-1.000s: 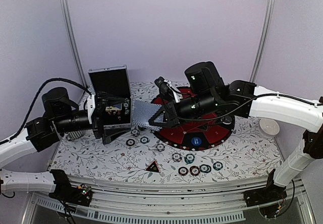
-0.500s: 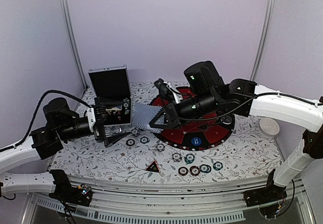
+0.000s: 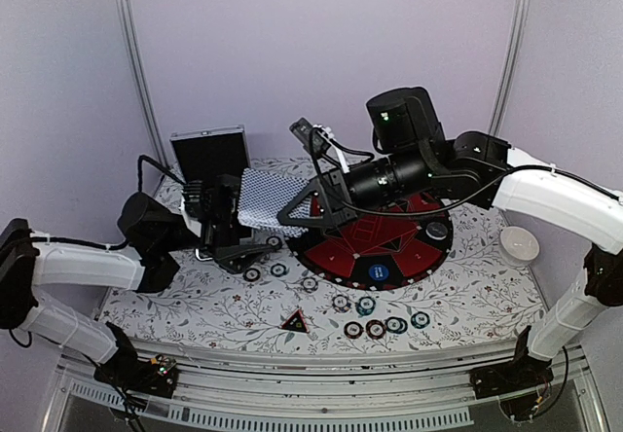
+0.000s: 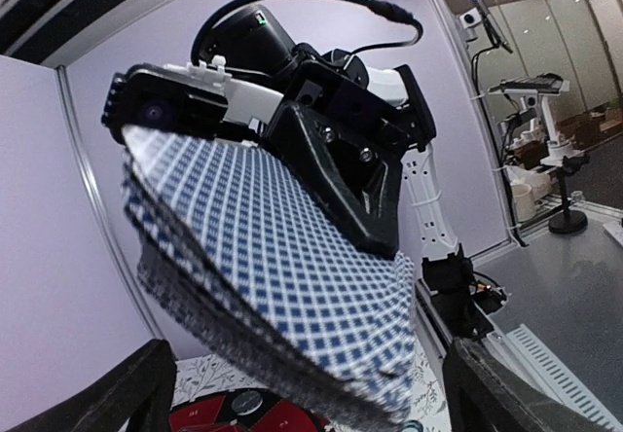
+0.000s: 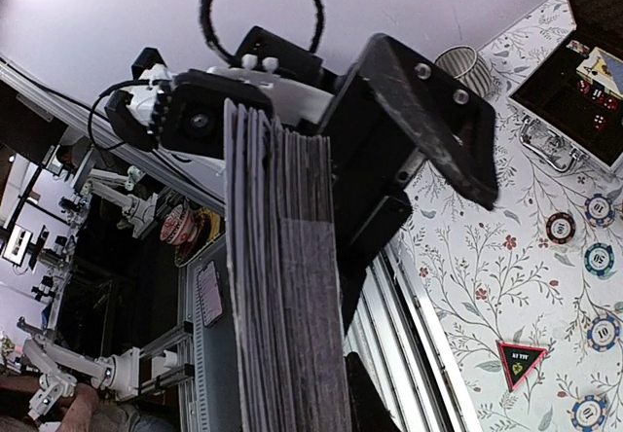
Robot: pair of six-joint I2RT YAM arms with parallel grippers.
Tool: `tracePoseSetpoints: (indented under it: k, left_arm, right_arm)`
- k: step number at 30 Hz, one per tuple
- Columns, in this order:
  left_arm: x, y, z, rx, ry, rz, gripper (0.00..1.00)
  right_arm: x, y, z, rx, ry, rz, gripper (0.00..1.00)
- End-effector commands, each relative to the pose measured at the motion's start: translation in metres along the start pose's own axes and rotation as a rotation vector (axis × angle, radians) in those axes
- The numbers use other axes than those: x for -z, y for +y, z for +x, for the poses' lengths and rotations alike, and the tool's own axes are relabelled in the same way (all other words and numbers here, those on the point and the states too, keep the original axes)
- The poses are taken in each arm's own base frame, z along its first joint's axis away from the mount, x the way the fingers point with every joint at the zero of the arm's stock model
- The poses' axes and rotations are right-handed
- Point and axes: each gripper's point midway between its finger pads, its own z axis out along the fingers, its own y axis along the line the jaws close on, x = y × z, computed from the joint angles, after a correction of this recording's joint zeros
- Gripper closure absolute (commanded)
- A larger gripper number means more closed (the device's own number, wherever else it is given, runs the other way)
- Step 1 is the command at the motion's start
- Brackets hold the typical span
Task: Distribute texas hold em gaming equipment
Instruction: Pass from the right arm to the left
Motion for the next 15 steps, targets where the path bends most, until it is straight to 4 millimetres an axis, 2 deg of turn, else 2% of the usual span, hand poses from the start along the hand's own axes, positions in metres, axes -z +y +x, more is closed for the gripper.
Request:
tracePoseSetpoints:
  k: [1, 3, 7, 12, 15]
  left_arm:
    - [0.002, -0.015, -0.055, -0.092, -0.285, 0.168, 0.02]
    - [-0.007, -0.014, -0.048, -0.100, -0.270, 0.219, 0.02]
    - [-0.009, -0.008, -0.054, -0.160, -0.300, 0.193, 0.02]
    - [-0.014, -0.022, -0.059, -0.168, -0.299, 0.288, 0.05]
    - [-0.020, -0.027, -0.055, -0.193, -0.272, 0.300, 0.08]
  right_arm:
    - [0.018, 0.032, -0.016, 0.087, -0.045, -0.077, 0.97]
    - [0.017, 0.032, -0.017, 0.094, -0.046, -0.079, 0.97]
    - [0.011, 0.028, -0.014, 0.088, -0.033, -0.076, 0.97]
    - [0.009, 0.028, -0.017, 0.102, -0.037, -0.078, 0.97]
    - [0.003, 0.027, -0.015, 0.093, -0.018, -0.092, 0.97]
